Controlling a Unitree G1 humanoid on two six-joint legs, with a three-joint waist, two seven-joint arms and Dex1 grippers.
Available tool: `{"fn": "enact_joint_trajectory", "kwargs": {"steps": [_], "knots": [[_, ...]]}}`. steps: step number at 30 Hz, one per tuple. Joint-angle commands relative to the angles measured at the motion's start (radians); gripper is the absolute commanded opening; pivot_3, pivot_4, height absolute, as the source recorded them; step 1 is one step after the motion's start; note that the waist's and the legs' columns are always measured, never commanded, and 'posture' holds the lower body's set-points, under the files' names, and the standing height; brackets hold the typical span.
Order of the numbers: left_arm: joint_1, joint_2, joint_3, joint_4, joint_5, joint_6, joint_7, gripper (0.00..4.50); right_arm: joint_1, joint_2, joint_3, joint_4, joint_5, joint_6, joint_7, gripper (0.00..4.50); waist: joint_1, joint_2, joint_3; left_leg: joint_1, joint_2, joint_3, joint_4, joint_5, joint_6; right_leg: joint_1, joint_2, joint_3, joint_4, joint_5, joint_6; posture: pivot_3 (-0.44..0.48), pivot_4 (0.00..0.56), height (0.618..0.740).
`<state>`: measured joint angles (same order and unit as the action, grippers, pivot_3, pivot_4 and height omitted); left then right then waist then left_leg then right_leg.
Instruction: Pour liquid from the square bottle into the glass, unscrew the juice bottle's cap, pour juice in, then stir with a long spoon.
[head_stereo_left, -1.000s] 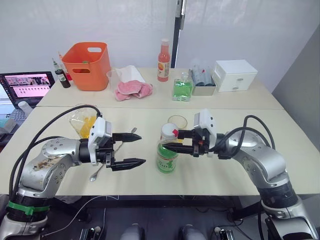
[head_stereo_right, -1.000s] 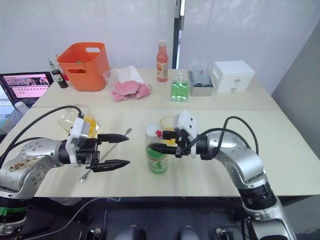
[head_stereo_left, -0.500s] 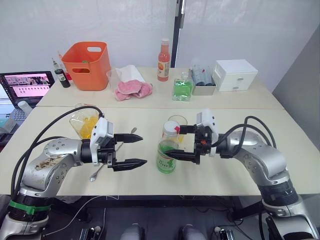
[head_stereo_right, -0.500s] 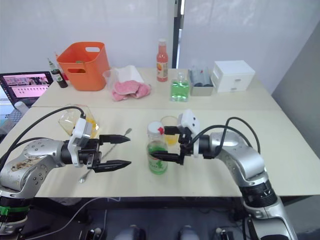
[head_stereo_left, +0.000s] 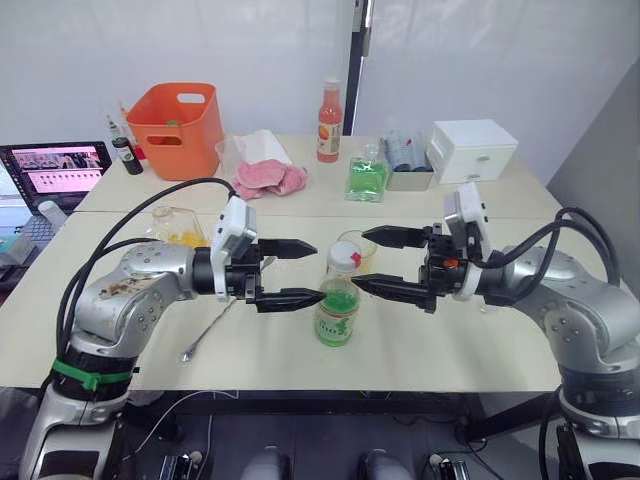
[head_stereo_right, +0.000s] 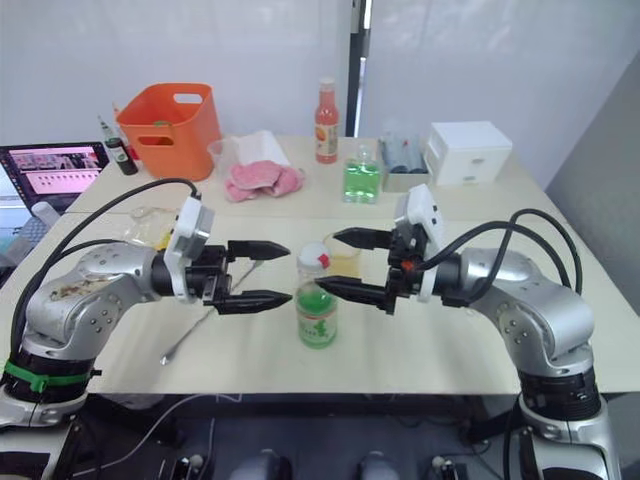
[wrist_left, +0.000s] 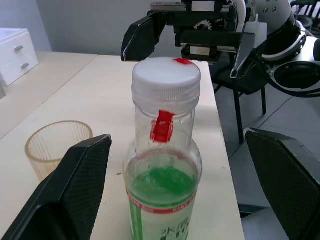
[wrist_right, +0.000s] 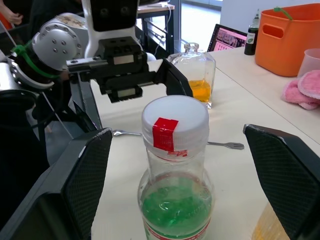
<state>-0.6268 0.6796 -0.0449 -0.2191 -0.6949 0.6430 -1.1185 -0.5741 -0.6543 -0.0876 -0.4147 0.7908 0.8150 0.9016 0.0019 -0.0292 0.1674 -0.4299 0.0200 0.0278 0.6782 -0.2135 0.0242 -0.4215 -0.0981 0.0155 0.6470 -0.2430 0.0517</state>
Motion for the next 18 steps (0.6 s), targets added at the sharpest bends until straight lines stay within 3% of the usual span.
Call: {"fn": "enact_joint_trajectory", "kwargs": {"steps": [1,10,18], "knots": [[-0.060,-0.026,-0.038,0.032,0.041,-0.009,0.001,4.50,0.002,-0.012,-0.037,-0.056,0.045,0.012,-0.030,4.44,0.000,0.000,0.000,0.000,0.000,0.000,0.000,0.000,0.000,0.000,0.000,0.000,0.000,0.000,0.000,0.000,0.150,0.715],[-0.141,-0.085,-0.115,0.133,0.130,-0.043,-0.038,4.50,0.024,-0.024,-0.038,-0.082,0.066,0.020,-0.072,4.44,0.000,0.000,0.000,-0.001,0.000,0.000,0.000,0.000,0.000,0.000,0.000,0.000,0.000,0.000,0.000,0.000,0.150,0.715],[-0.154,-0.108,-0.110,0.138,0.135,-0.033,-0.062,4.50,0.040,-0.040,-0.038,-0.096,0.081,0.018,-0.091,4.44,0.000,0.000,0.000,-0.001,0.000,0.000,0.000,0.000,0.000,0.000,0.000,0.000,0.000,0.000,0.000,0.000,0.150,0.715]]}}
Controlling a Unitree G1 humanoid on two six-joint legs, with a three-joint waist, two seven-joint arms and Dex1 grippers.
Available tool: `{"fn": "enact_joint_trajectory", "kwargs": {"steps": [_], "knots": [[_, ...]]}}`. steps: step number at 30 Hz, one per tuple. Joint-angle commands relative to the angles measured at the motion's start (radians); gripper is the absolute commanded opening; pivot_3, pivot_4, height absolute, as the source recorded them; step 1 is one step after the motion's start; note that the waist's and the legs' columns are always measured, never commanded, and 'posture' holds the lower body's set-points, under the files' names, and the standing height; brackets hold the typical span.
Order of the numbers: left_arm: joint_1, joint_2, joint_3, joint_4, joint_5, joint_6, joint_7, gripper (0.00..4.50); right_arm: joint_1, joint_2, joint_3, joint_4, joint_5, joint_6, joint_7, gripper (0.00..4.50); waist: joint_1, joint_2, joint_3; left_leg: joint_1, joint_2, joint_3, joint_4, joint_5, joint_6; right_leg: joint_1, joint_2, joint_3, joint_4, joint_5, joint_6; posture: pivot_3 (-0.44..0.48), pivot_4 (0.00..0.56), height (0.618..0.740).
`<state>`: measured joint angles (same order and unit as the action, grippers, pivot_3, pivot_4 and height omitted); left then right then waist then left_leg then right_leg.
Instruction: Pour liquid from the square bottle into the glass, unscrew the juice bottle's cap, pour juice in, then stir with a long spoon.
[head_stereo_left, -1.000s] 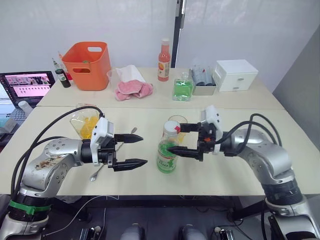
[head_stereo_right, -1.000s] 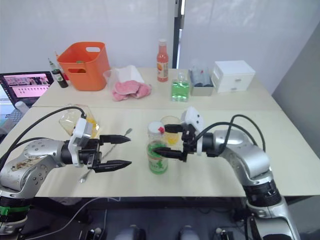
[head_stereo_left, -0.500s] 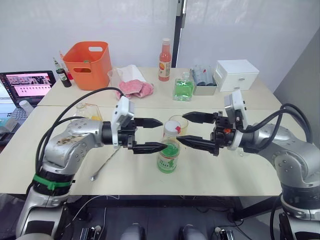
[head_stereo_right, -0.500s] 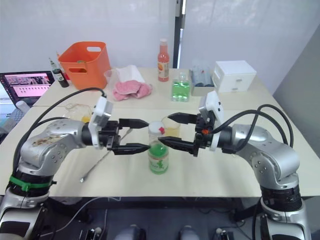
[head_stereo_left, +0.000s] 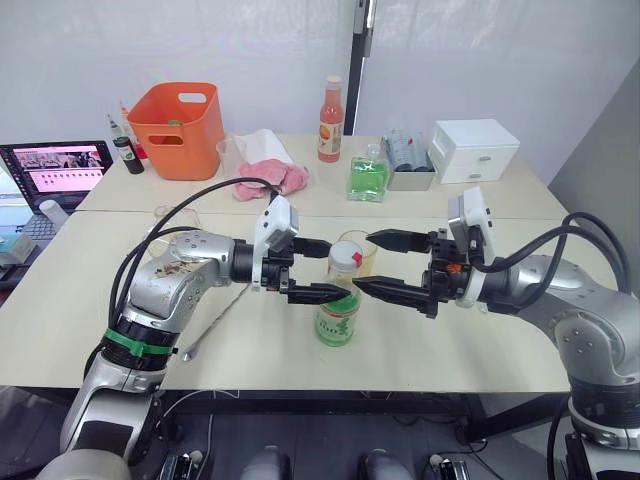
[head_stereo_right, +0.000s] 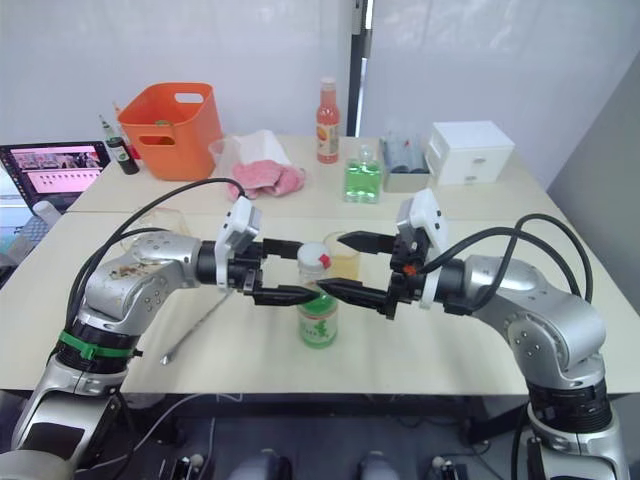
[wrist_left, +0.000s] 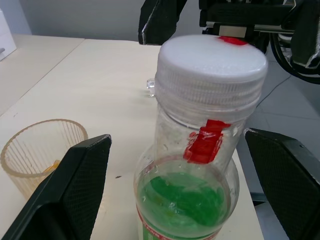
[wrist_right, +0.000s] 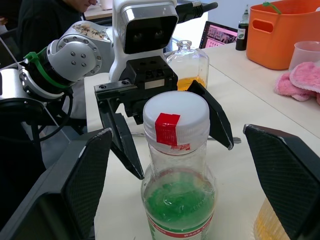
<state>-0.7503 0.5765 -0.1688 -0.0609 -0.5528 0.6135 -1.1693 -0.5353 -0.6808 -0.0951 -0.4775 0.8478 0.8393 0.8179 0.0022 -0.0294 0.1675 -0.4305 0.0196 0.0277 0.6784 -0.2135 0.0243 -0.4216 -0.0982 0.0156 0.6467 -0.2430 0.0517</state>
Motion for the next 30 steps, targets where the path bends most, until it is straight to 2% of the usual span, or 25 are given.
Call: {"fn": "enact_joint_trajectory", "kwargs": {"steps": [1,12,15,21,22,30], "knots": [[-0.032,-0.007,0.015,-0.021,-0.010,0.000,-0.013,4.50,0.002,-0.014,-0.030,-0.034,0.023,-0.007,-0.008,4.44,0.000,0.000,0.000,0.000,0.000,0.000,0.000,0.000,0.000,0.000,0.000,0.000,0.000,0.000,0.000,0.000,0.150,0.715],[-0.045,-0.018,0.030,-0.031,-0.032,0.042,-0.028,4.50,0.003,-0.026,-0.020,-0.042,0.021,-0.011,-0.011,4.44,0.000,0.000,0.000,0.000,0.000,0.000,0.000,0.000,0.000,0.000,0.000,0.000,0.000,0.000,0.000,0.000,0.150,0.715],[-0.044,-0.022,0.033,-0.029,-0.036,0.049,-0.031,3.70,0.008,-0.027,-0.025,-0.050,0.024,-0.009,-0.015,4.50,0.000,0.000,0.000,0.000,0.000,0.000,0.000,0.000,0.000,0.000,0.000,0.000,0.000,0.000,0.000,0.000,0.150,0.715],[-0.036,-0.038,0.038,-0.021,-0.055,0.054,-0.032,1.74,0.020,-0.034,-0.042,-0.068,0.040,-0.002,-0.023,4.50,0.001,0.000,0.000,0.000,0.000,-0.001,0.000,0.000,0.000,0.000,0.000,0.000,0.000,0.000,0.000,0.000,0.150,0.715],[-0.034,-0.041,0.038,-0.020,-0.055,0.052,-0.034,1.54,0.023,-0.036,-0.043,-0.070,0.043,-0.002,-0.024,4.50,0.001,0.000,0.000,0.000,0.000,-0.001,0.000,0.000,0.000,0.000,0.000,0.000,0.000,0.000,0.000,0.000,0.150,0.715],[-0.007,-0.055,0.024,-0.014,-0.013,-0.020,-0.045,1.47,0.017,-0.060,-0.039,-0.074,0.047,-0.010,-0.046,4.50,0.001,0.000,0.000,0.000,0.000,-0.001,0.000,0.000,0.000,0.000,0.000,0.000,0.000,0.000,0.000,0.000,0.150,0.715]]}}
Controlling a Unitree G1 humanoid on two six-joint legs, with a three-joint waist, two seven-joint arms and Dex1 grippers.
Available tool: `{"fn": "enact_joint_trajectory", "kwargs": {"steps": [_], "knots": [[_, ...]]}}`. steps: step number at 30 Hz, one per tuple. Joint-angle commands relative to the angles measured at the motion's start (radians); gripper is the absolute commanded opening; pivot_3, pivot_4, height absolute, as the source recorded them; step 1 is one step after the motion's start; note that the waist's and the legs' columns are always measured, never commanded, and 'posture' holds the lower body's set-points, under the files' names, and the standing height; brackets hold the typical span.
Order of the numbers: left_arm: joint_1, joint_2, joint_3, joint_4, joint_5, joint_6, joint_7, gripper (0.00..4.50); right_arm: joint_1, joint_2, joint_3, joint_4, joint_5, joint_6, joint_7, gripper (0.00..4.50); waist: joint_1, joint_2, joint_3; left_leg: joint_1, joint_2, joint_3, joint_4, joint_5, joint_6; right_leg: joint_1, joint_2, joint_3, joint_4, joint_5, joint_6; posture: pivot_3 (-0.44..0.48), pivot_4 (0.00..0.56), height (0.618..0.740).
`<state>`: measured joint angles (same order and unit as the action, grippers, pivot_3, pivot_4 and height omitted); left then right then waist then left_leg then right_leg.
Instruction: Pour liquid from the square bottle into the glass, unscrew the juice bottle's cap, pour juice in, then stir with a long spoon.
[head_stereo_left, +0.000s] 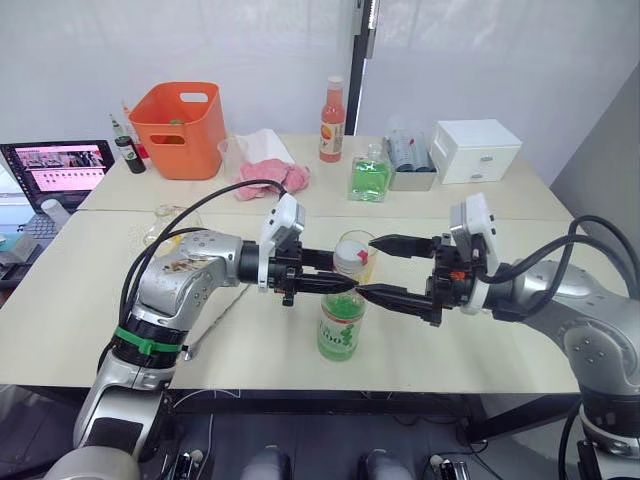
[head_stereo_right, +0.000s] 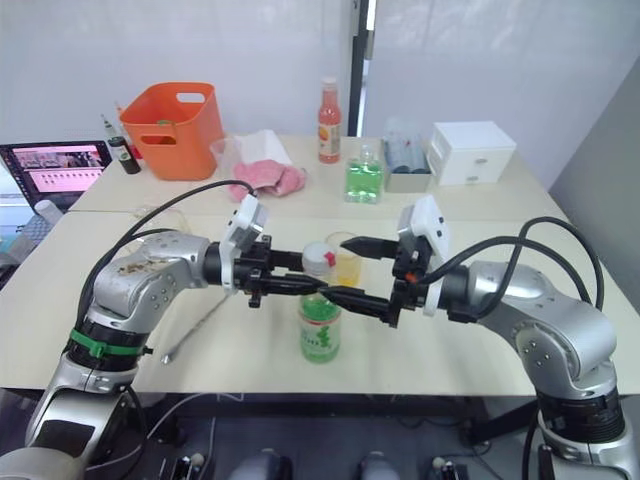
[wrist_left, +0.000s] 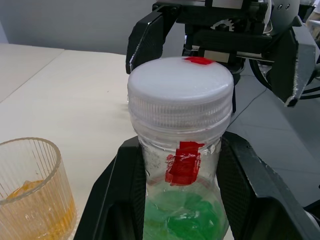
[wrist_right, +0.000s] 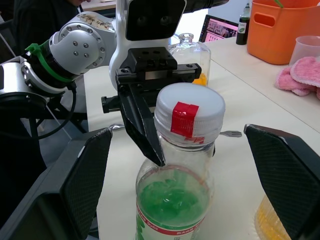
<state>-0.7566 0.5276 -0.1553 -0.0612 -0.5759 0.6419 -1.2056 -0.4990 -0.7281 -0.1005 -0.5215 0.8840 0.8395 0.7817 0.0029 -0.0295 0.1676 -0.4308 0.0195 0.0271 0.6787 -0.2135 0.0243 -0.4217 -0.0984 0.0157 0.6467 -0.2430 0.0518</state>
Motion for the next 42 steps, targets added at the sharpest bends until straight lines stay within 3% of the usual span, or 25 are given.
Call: {"fn": "enact_joint_trajectory", "kwargs": {"steps": [1,15,24,29,32,37,42], "knots": [[0.001,-0.010,0.012,-0.013,0.016,-0.064,-0.008,1.47,-0.026,-0.014,-0.030,-0.030,0.005,-0.011,-0.016,4.50,0.001,0.000,0.000,0.000,0.000,0.000,0.000,0.000,0.000,0.000,0.000,0.000,0.000,0.000,0.000,0.000,0.150,0.715],[0.019,-0.025,0.002,0.016,0.072,-0.155,-0.020,1.47,-0.109,0.040,0.076,-0.051,-0.054,0.023,-0.143,4.50,0.006,0.000,0.000,0.000,0.000,0.000,0.001,0.000,0.000,0.000,0.000,0.000,0.000,0.000,0.000,0.000,0.150,0.715],[0.024,-0.019,-0.006,0.016,0.083,-0.162,-0.024,1.47,-0.117,0.050,0.080,-0.051,-0.044,0.036,-0.147,1.75,0.006,0.000,0.000,0.000,0.000,0.000,0.001,0.000,0.000,0.001,0.000,0.000,0.000,0.000,0.000,0.000,0.150,0.715],[0.030,-0.014,-0.011,0.009,0.089,-0.167,-0.027,1.47,-0.132,0.056,0.078,-0.035,-0.025,0.031,-0.122,1.73,0.005,0.000,0.000,0.000,0.000,0.000,0.001,0.000,0.000,0.001,0.000,0.000,0.001,0.000,0.000,0.000,0.150,0.715],[0.032,-0.006,-0.012,0.011,0.091,-0.172,-0.032,1.47,-0.163,0.041,0.103,0.014,-0.022,0.001,-0.004,1.73,0.004,0.000,0.000,0.000,0.000,0.000,0.001,0.000,0.000,0.000,0.000,0.000,0.001,0.000,0.000,0.000,0.150,0.715],[0.052,0.015,-0.021,-0.002,0.096,-0.190,-0.049,1.47,-0.314,0.038,0.227,0.310,-0.085,-0.107,0.423,1.73,-0.004,0.000,0.000,0.000,0.000,0.002,0.001,0.000,0.000,0.001,0.000,0.000,0.000,0.000,0.000,0.000,0.150,0.715],[0.061,0.020,-0.023,-0.017,0.093,-0.190,-0.049,1.47,-0.500,0.121,0.293,0.601,-0.175,-0.188,0.651,1.73,-0.015,0.000,0.000,0.000,0.001,0.002,0.000,0.000,0.000,0.000,0.002,0.000,0.000,0.000,0.000,0.000,0.150,0.715]]}}
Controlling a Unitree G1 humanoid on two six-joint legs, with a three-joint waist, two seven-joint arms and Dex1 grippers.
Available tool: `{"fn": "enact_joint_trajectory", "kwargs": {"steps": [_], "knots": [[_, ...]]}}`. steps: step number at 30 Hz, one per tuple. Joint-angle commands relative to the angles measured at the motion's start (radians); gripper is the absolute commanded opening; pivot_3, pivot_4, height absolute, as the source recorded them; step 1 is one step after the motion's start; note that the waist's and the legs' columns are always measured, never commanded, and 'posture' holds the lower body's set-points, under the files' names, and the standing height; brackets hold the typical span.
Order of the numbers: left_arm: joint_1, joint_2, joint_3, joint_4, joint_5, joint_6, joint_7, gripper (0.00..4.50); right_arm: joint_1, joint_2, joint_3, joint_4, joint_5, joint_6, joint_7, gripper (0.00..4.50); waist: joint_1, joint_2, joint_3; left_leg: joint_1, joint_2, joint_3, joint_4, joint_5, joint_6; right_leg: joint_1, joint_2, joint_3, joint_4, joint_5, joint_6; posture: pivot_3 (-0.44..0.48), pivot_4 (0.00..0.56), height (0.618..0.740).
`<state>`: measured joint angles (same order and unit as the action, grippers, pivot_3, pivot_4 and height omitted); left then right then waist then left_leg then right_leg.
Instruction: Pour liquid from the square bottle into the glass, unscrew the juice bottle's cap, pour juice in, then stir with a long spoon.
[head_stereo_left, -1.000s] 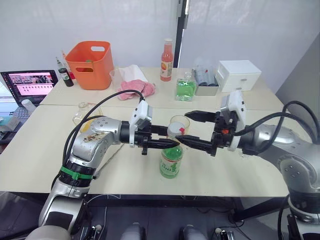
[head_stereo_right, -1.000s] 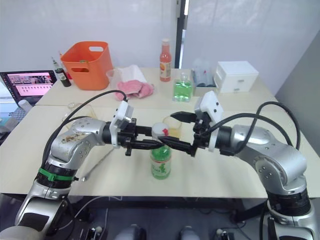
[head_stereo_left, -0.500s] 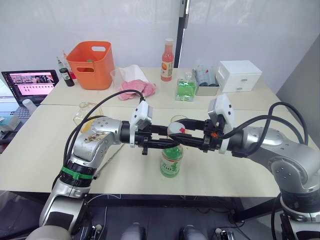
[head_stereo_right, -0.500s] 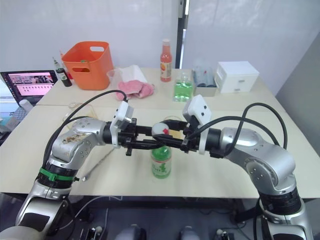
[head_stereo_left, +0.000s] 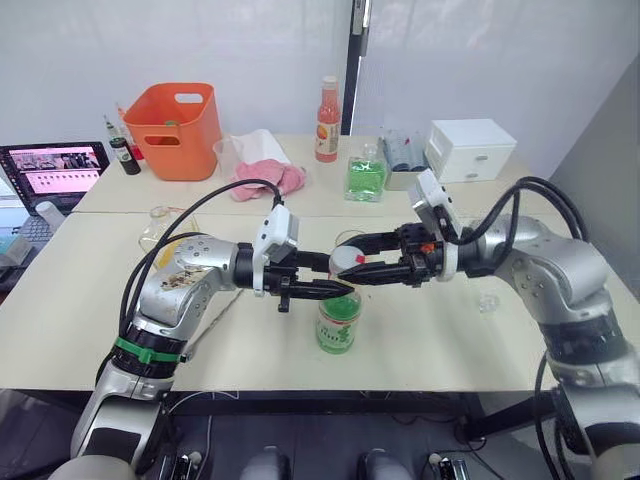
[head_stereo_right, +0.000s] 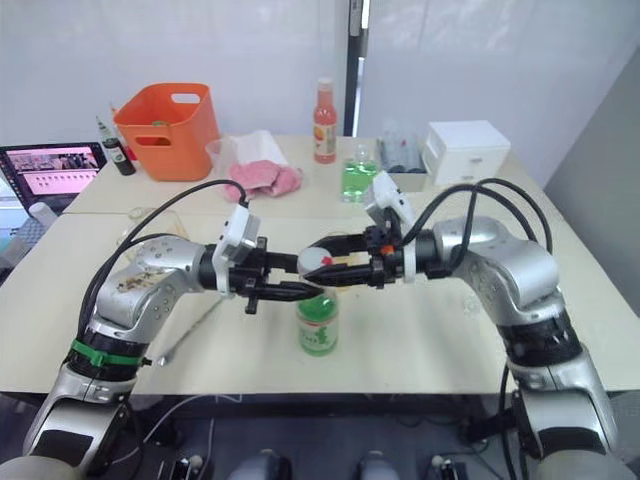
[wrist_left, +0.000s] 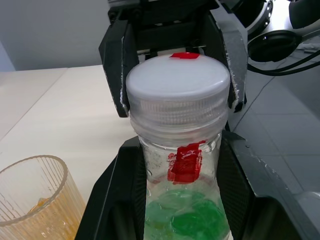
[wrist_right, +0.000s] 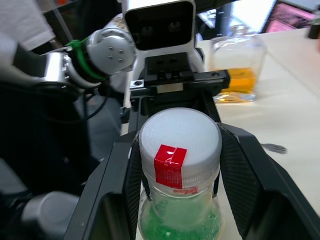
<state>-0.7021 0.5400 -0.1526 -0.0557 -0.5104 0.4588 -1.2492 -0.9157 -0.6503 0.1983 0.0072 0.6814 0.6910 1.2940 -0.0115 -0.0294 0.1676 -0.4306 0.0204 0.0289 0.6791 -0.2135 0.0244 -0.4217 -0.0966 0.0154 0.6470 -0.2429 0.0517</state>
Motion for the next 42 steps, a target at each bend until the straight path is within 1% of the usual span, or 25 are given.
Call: {"fn": "enact_joint_trajectory", "kwargs": {"steps": [1,4,6,9,10,11,12,14,16,18,21,25,27,30,35,39,42], "knots": [[0.005,0.008,-0.026,-0.024,0.027,-0.006,-0.005,1.47,-0.110,0.055,-0.002,0.114,0.015,-0.049,0.171,1.73,-0.001,0.000,0.000,0.000,0.000,0.000,0.000,0.000,0.000,0.000,0.000,0.000,0.000,0.000,0.000,0.000,0.150,0.715],[0.004,0.008,-0.023,-0.025,0.028,-0.006,-0.002,1.47,-0.146,0.072,0.007,0.170,-0.020,-0.063,0.242,1.73,0.000,0.000,0.000,-0.001,0.000,0.000,0.000,0.000,0.000,-0.001,0.000,0.000,0.000,0.000,0.000,0.000,0.150,0.715],[0.005,0.006,-0.023,-0.026,0.028,-0.006,0.002,1.47,-0.153,0.079,-0.004,0.173,-0.028,-0.053,0.257,2.79,0.003,0.000,0.000,-0.002,0.000,-0.001,0.000,0.000,0.000,-0.001,0.000,0.000,0.000,0.000,0.000,0.000,0.150,0.715],[0.006,0.005,-0.023,-0.029,0.030,-0.006,0.008,1.47,-0.137,0.078,-0.044,0.130,-0.013,-0.021,0.232,3.71,0.005,0.000,0.000,-0.001,-0.001,-0.002,0.000,0.000,0.000,-0.001,-0.001,0.000,0.001,0.000,0.000,0.000,0.150,0.715],[0.006,0.003,-0.023,-0.029,0.031,-0.006,0.015,1.47,-0.123,0.073,-0.069,0.094,0.000,-0.009,0.204,4.12,0.008,0.000,0.000,-0.001,-0.001,-0.002,0.001,0.000,0.000,0.000,-0.001,-0.001,0.001,0.000,0.000,0.000,0.150,0.715],[0.005,0.002,-0.023,-0.028,0.033,-0.007,0.019,1.47,-0.106,0.066,-0.096,0.054,0.017,0.009,0.174,4.40,0.010,0.000,0.000,-0.001,-0.001,-0.003,0.001,0.000,0.000,0.000,-0.001,-0.001,0.001,0.000,0.000,0.000,0.150,0.715],[0.003,0.001,-0.023,-0.025,0.035,-0.009,0.022,1.47,-0.087,0.060,-0.121,0.010,0.033,0.029,0.142,4.45,0.011,0.000,0.000,-0.001,-0.001,-0.003,0.001,0.000,0.000,0.000,-0.001,-0.001,0.001,0.000,0.000,0.000,0.150,0.715],[0.003,0.002,-0.023,-0.025,0.034,-0.009,0.025,1.47,-0.052,0.049,-0.159,-0.069,0.057,0.065,0.083,4.45,0.013,0.000,0.000,-0.001,-0.001,-0.004,0.001,0.000,0.000,0.000,-0.002,-0.001,0.001,0.000,0.000,0.000,0.150,0.715],[0.005,0.003,-0.022,-0.024,0.034,-0.010,0.028,1.47,0.017,0.040,-0.200,-0.198,0.053,0.100,-0.051,4.45,0.014,0.000,0.000,-0.001,-0.001,-0.004,0.001,0.000,0.000,0.000,-0.002,0.000,0.001,0.000,0.000,0.000,0.150,0.715],[0.008,0.004,-0.021,-0.025,0.034,-0.010,0.031,1.47,0.065,0.038,-0.220,-0.289,0.044,0.130,-0.163,4.45,0.014,0.000,0.000,-0.001,-0.001,-0.004,0.001,0.000,0.000,0.000,-0.002,0.000,0.001,0.000,0.000,0.000,0.150,0.715],[0.011,0.002,-0.020,-0.024,0.033,-0.010,0.036,1.47,0.159,0.055,-0.260,-0.453,0.027,0.212,-0.399,4.45,0.014,0.000,0.000,-0.001,-0.001,-0.004,0.001,0.000,0.000,0.000,-0.002,0.000,0.001,0.000,0.000,0.000,0.150,0.715],[0.011,0.003,-0.020,-0.020,0.033,-0.010,0.036,1.47,0.227,0.088,-0.306,-0.588,0.078,0.306,-0.592,4.45,0.015,0.000,0.000,-0.001,-0.001,-0.004,0.001,0.000,0.000,0.000,-0.002,0.000,0.001,0.000,0.000,0.000,0.150,0.715],[0.012,0.003,-0.020,-0.018,0.033,-0.010,0.035,1.47,0.238,0.103,-0.325,-0.620,0.099,0.340,-0.663,4.45,0.015,0.000,0.000,0.000,-0.001,-0.004,0.001,0.000,0.000,0.000,-0.002,0.000,0.001,0.000,0.000,0.000,0.150,0.715],[0.010,0.000,-0.024,-0.014,0.033,-0.012,0.032,1.47,0.267,0.094,-0.324,-0.676,0.122,0.381,-0.722,4.45,0.015,0.000,0.000,0.000,-0.001,-0.004,0.001,0.000,0.000,0.001,-0.002,0.000,0.001,0.000,0.000,0.000,0.150,0.715],[0.004,-0.003,-0.027,-0.010,0.032,-0.014,0.027,1.47,0.277,0.096,-0.328,-0.701,0.166,0.411,-0.789,4.45,0.014,0.000,0.000,0.000,-0.001,-0.004,0.001,0.000,0.000,0.001,-0.002,0.000,0.001,0.000,0.000,0.000,0.150,0.715],[-0.003,-0.005,-0.027,0.001,0.034,-0.018,0.024,1.47,0.283,0.081,-0.315,-0.700,0.179,0.415,-0.811,3.36,0.015,0.000,0.000,0.000,-0.001,-0.004,0.001,0.000,0.000,0.001,-0.002,0.000,0.001,0.000,0.000,0.000,0.150,0.715],[-0.003,-0.003,-0.028,0.003,0.034,-0.021,0.023,1.47,0.284,0.077,-0.311,-0.695,0.185,0.411,-0.821,2.36,0.014,0.000,0.000,0.000,-0.001,-0.004,0.001,0.000,0.000,0.001,-0.002,0.000,0.001,0.000,0.000,0.000,0.150,0.715]]}}
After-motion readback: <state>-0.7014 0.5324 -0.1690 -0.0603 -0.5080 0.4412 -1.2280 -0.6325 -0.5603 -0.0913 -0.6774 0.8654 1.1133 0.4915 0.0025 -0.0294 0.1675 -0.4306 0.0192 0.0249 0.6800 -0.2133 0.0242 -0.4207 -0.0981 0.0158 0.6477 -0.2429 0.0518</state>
